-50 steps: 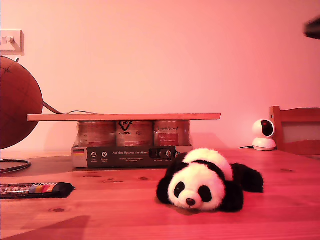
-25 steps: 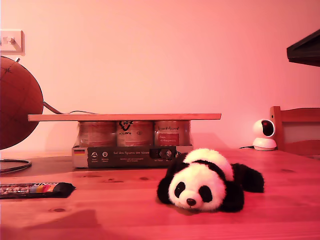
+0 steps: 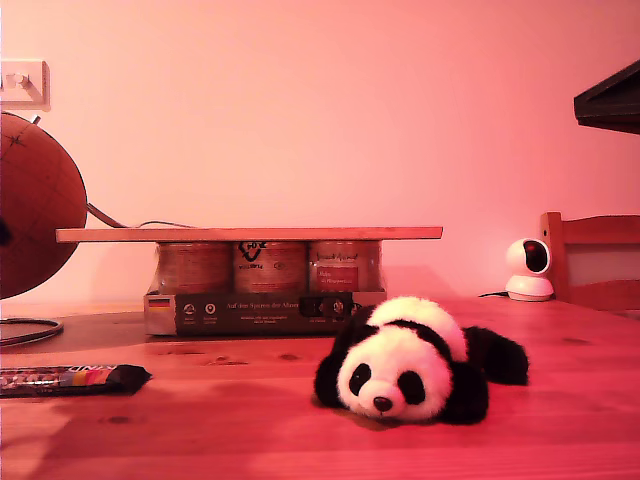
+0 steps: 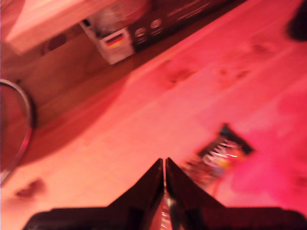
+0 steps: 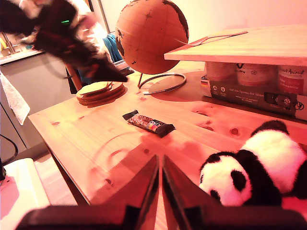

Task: Slide the snack bar to the right

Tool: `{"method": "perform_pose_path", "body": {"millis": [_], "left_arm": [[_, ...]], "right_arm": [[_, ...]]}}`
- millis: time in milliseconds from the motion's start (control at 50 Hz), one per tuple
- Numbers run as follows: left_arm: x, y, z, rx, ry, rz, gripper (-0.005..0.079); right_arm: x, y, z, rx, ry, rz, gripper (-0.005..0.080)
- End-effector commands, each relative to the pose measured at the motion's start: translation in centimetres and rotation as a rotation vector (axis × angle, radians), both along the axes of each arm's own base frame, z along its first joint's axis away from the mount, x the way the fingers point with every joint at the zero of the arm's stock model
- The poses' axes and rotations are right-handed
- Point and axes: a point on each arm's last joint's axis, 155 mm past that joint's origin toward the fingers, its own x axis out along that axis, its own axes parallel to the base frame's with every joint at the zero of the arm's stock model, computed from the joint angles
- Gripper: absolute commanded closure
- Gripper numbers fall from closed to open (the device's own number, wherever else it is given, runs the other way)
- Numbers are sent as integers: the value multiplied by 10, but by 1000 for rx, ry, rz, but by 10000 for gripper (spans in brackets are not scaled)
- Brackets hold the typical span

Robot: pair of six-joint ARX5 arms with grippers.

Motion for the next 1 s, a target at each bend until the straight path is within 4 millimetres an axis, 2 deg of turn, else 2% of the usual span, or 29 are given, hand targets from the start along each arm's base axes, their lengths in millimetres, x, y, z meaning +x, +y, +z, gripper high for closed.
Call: {"method": "perform_pose_path", "body": {"millis": [0,260,480,700,840,980], "left_arm": [[6,1,-9,24,37,-14,763],[22,7,-51,132,181,-53,763],[18,16,-89,181,316,-35,763],[16,23,-94,218,336,-12,763],[12,20,-96,220,352,-22,763],[25,19,-90,221,292,-18,763]], "right_arm": [[0,1,0,-4,-3,4,765],[0,1,0,-4,-4,4,764],[0,1,0,-3,-3,4,765],[0,1,0,-3,-4,4,764],[0,1,1,0,-8,4,764],[0,1,2,2,-8,4,764]]}}
